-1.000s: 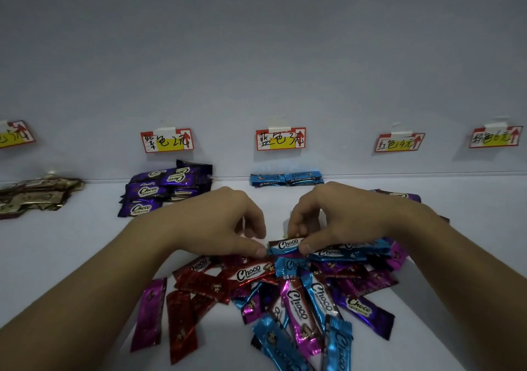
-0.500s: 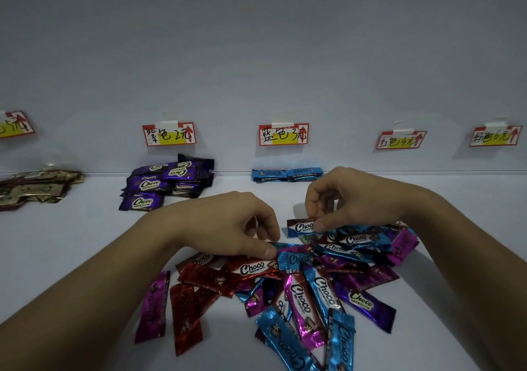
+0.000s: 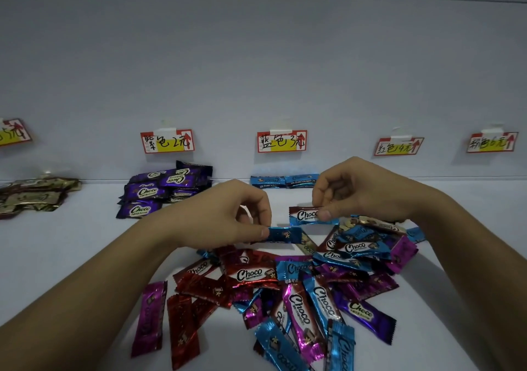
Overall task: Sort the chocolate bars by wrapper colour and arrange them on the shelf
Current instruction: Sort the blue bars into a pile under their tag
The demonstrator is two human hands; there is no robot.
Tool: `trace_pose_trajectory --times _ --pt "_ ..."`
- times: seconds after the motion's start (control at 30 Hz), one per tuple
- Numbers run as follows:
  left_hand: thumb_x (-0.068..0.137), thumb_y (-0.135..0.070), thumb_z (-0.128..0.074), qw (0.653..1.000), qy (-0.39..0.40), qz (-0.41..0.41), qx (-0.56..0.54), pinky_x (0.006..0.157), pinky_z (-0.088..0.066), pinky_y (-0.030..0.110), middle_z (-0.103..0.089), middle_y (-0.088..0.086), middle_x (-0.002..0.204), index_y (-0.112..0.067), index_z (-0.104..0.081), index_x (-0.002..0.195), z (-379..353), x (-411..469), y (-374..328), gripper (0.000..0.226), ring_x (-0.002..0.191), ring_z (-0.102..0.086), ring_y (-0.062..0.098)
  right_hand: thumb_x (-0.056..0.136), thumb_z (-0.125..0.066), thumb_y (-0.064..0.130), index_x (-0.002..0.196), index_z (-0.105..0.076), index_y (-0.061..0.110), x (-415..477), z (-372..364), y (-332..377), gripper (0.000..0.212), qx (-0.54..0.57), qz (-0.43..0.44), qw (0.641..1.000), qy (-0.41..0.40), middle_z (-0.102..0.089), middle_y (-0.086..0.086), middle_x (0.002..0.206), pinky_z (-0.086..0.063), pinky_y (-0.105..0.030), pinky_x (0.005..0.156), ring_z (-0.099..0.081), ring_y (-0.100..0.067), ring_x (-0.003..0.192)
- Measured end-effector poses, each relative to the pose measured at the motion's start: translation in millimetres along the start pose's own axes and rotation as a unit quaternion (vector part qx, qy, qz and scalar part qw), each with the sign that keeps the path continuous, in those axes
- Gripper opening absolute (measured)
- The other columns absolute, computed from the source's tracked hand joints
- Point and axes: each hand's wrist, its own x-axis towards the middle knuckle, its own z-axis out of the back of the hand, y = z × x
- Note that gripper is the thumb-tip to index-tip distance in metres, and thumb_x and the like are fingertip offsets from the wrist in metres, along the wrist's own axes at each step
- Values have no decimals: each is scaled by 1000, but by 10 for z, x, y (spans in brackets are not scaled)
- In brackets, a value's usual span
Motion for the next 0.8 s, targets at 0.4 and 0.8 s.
trace_pose_trajectory --times 0.4,0.8 --pt "88 -17 -73 927 -279 -56 243 72 -52 25 -62 -13 84 -24 -70 88 62 475 194 7 77 -58 4 86 -79 18 84 -75 27 270 87 -220 10 -129 -45 957 -254 -72 11 81 -51 -23 67 -66 -7 66" --pt "95 -29 -60 870 -251 -73 417 63 -53 38 -58 -5 90 -21 -69 88 2 894 493 14 79 -57 19 96 -60 19 99 -78 25 623 -233 -431 20 -350 -54 892 -280 -65 3 94 -51 -33 67 -60 -19 78"
